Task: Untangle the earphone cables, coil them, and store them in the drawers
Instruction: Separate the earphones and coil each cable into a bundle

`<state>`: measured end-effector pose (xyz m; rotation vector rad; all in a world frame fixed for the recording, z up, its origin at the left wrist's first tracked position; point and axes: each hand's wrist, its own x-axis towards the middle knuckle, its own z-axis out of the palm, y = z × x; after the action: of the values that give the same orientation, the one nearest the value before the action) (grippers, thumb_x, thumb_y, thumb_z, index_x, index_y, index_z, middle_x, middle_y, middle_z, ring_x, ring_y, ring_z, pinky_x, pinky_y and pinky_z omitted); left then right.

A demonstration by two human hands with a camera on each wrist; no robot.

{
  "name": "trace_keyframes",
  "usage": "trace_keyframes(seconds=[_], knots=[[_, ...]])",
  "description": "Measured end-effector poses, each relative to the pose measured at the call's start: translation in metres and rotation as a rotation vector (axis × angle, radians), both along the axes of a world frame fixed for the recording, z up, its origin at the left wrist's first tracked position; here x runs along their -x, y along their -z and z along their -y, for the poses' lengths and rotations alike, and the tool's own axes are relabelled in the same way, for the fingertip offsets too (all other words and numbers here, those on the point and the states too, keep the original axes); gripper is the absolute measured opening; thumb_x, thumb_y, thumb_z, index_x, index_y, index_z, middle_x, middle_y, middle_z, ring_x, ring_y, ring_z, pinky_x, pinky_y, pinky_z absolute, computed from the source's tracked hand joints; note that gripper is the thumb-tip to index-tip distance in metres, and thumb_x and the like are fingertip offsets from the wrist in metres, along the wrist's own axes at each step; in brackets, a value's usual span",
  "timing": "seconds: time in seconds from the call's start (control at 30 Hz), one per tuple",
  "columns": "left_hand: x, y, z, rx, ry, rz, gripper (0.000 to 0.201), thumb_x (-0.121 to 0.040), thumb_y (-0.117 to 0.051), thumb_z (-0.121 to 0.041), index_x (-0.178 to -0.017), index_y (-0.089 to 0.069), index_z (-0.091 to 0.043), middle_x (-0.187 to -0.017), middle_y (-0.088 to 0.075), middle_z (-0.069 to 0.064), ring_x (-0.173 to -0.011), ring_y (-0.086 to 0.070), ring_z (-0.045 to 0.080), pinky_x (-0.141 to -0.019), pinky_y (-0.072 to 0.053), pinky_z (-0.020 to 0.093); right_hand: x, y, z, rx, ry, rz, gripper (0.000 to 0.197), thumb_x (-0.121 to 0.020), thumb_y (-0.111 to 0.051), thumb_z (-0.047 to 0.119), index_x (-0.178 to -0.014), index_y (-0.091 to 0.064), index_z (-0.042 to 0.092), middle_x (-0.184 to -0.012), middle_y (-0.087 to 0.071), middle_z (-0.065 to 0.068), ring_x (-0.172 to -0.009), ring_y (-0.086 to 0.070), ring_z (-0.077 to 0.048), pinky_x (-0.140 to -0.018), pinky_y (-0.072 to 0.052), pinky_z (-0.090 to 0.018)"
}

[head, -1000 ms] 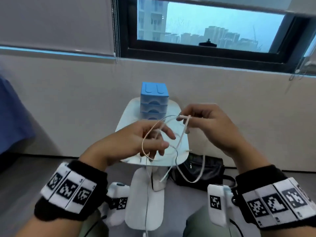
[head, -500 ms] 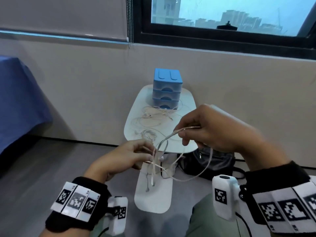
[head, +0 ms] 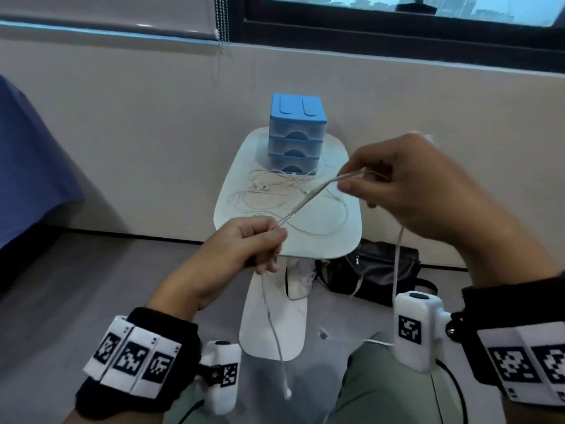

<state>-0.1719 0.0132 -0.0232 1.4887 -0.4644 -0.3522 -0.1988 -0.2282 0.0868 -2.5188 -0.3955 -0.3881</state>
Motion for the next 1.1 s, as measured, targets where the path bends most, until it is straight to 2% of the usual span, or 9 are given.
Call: trace_keyframes(seconds=[0.07, 0.2, 0.37, 0.53, 0.6, 0.67, 0.77, 0.97, 1.1], knots=[[-0.002, -0.001, -0.011, 0.146, -0.023, -0.073, 0.028, -0.092, -0.056, -0.026, -0.067, -0.062, -0.014, -0.058, -0.035, 0.001, -0.051, -0.036, 0.015, -0.069, -0.052, 0.030, -0.008, 0.006, 0.021, -0.012, 0.134, 0.056, 0.005, -0.090, -0.076, 0.026, -0.085, -0.077, 0.026, -0.061, -0.064, 0.000, -0.057, -0.058, -0.015, -0.059, -0.044, -0.027], [-0.010, -0.006, -0.025, 0.254, -0.061, -0.103, 0.025, -0.092, -0.053, -0.025, -0.071, -0.060, -0.013, -0.059, -0.029, 0.002, -0.049, -0.029, 0.014, -0.060, -0.044, 0.028, -0.027, 0.034, 0.058, -0.210, 0.391, 0.118, 0.014, -0.091, -0.072, 0.025, -0.078, -0.076, 0.022, -0.060, -0.067, 0.001, -0.052, -0.055, -0.008, -0.060, -0.038, -0.026], [-0.015, -0.008, -0.016, 0.201, -0.023, -0.106, 0.020, -0.093, -0.054, -0.025, -0.079, -0.060, -0.012, -0.058, -0.032, 0.000, -0.047, -0.028, 0.012, -0.050, -0.041, 0.023, -0.035, 0.075, 0.055, -0.191, 0.404, -0.146, 0.010, -0.094, -0.069, 0.015, -0.086, -0.075, 0.015, -0.071, -0.070, -0.004, -0.048, -0.047, -0.009, -0.044, -0.037, -0.016], [-0.011, -0.016, 0.010, 0.146, 0.028, -0.115, 0.015, -0.098, -0.057, -0.021, -0.089, -0.061, -0.010, -0.057, -0.036, 0.002, -0.042, -0.030, 0.010, -0.040, -0.033, 0.020, -0.032, 0.108, 0.007, 0.019, 0.010, -0.418, 0.049, -0.086, -0.078, 0.034, -0.127, -0.052, 0.043, -0.114, -0.067, 0.012, -0.099, -0.064, -0.011, -0.093, -0.048, -0.033], [-0.012, -0.018, 0.021, 0.066, 0.030, -0.076, 0.018, -0.103, -0.052, -0.018, -0.094, -0.062, -0.006, -0.058, -0.039, 0.004, -0.042, -0.032, 0.012, -0.040, -0.032, 0.021, -0.032, 0.115, -0.015, -0.066, -0.133, -0.375, 0.031, -0.095, -0.069, 0.034, -0.123, -0.057, 0.034, -0.116, -0.068, 0.012, -0.110, -0.064, -0.009, -0.100, -0.049, -0.037], [-0.014, -0.020, 0.024, 0.025, 0.012, -0.057, 0.021, -0.105, -0.049, -0.018, -0.097, -0.066, -0.007, -0.058, -0.041, 0.003, -0.043, -0.034, 0.013, -0.042, -0.033, 0.022, -0.033, 0.114, -0.023, -0.213, -0.127, -0.356, 0.009, -0.103, -0.059, 0.028, -0.106, -0.067, 0.024, -0.100, -0.074, 0.006, -0.099, -0.070, -0.012, -0.095, -0.054, -0.045], [-0.018, -0.020, 0.016, 0.070, -0.032, -0.100, 0.025, -0.105, -0.049, -0.019, -0.100, -0.071, -0.010, -0.059, -0.040, 0.001, -0.044, -0.034, 0.013, -0.043, -0.033, 0.022, -0.033, 0.112, -0.013, -0.280, -0.034, -0.329, 0.017, -0.104, -0.058, 0.024, -0.093, -0.070, 0.020, -0.086, -0.077, 0.007, -0.087, -0.073, -0.007, -0.091, -0.056, -0.046], [-0.021, -0.019, 0.011, 0.152, -0.021, -0.143, 0.027, -0.099, -0.051, -0.018, -0.097, -0.076, -0.009, -0.057, -0.040, 0.000, -0.044, -0.032, 0.012, -0.043, -0.032, 0.021, -0.037, 0.108, 0.007, -0.176, 0.044, -0.328, 0.016, -0.103, -0.059, 0.024, -0.106, -0.074, 0.020, -0.083, -0.075, 0.012, -0.078, -0.068, 0.008, -0.082, -0.059, -0.034], [-0.023, -0.024, 0.016, 0.127, 0.022, -0.113, 0.028, -0.099, -0.051, -0.018, -0.101, -0.076, -0.007, -0.057, -0.042, 0.001, -0.045, -0.032, 0.013, -0.044, -0.033, 0.021, -0.038, 0.100, 0.021, 0.107, 0.064, -0.280, 0.018, -0.102, -0.059, 0.032, -0.107, -0.075, 0.024, -0.065, -0.060, 0.007, -0.057, -0.052, -0.014, -0.065, -0.052, -0.035]])
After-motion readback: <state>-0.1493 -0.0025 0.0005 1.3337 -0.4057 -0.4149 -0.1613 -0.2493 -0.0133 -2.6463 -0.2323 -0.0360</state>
